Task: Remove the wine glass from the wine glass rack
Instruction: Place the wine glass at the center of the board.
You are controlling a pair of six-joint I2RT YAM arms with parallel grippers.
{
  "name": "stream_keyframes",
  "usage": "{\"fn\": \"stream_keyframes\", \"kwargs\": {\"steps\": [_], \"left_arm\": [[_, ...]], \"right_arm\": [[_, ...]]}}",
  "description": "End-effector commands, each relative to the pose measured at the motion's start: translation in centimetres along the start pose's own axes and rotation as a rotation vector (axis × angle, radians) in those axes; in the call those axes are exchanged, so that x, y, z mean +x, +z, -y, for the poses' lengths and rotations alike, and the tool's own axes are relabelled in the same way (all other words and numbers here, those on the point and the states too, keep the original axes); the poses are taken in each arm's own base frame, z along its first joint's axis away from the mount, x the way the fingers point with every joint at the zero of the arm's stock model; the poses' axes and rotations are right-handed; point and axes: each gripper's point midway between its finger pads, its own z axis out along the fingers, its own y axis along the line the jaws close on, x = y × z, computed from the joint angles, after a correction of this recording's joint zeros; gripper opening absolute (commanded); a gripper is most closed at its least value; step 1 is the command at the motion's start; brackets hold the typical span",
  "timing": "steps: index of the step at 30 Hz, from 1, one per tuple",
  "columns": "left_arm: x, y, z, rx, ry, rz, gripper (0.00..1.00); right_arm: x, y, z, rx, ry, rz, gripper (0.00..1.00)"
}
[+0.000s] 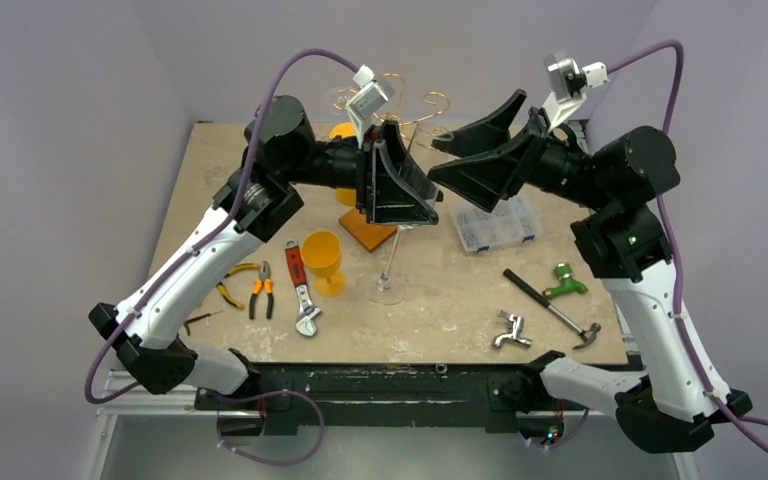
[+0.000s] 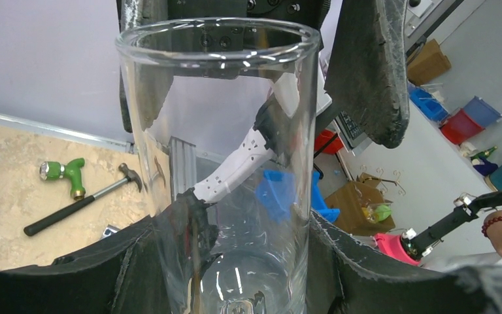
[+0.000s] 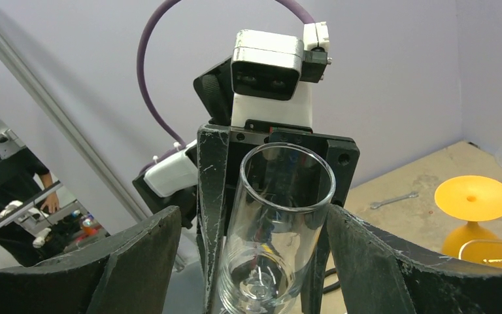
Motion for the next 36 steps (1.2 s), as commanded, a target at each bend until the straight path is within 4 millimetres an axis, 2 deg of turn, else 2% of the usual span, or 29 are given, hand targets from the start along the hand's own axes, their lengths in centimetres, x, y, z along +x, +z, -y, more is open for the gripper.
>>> {"fn": "stream_keyframes", "kwargs": {"steps": [1, 9, 19, 27, 36], "left_arm": [[-1.3, 0.1, 2.5, 0.063, 0.086, 0.016, 0.0], [-1.0, 0.1, 2.9, 0.078, 0.079, -0.011, 0.0], [0.6, -0.7, 3.3, 0.074, 0.053, -0.071, 0.0], [0.7, -0.4, 3.2, 0.093, 0.048, -0.081, 0.0], [0.7, 0.0, 2.8, 0.08, 0.064, -0.083, 0.0]], "right_arm": [[-1.2, -0.1, -2.0, -0.065, -0.038, 0.02, 0.81], [-0.6, -0.1, -1.2, -0.034, -0.065, -0.035, 0.79], [2.1, -1.0, -0.6, -0.012, -0.069, -0.171, 0.73], [2.4, -0.8, -1.2, -0.057, -0.029, -0.192, 0.73], [2.7, -0.1, -0.5, -0.071, -0.015, -0.216, 0.71]]}}
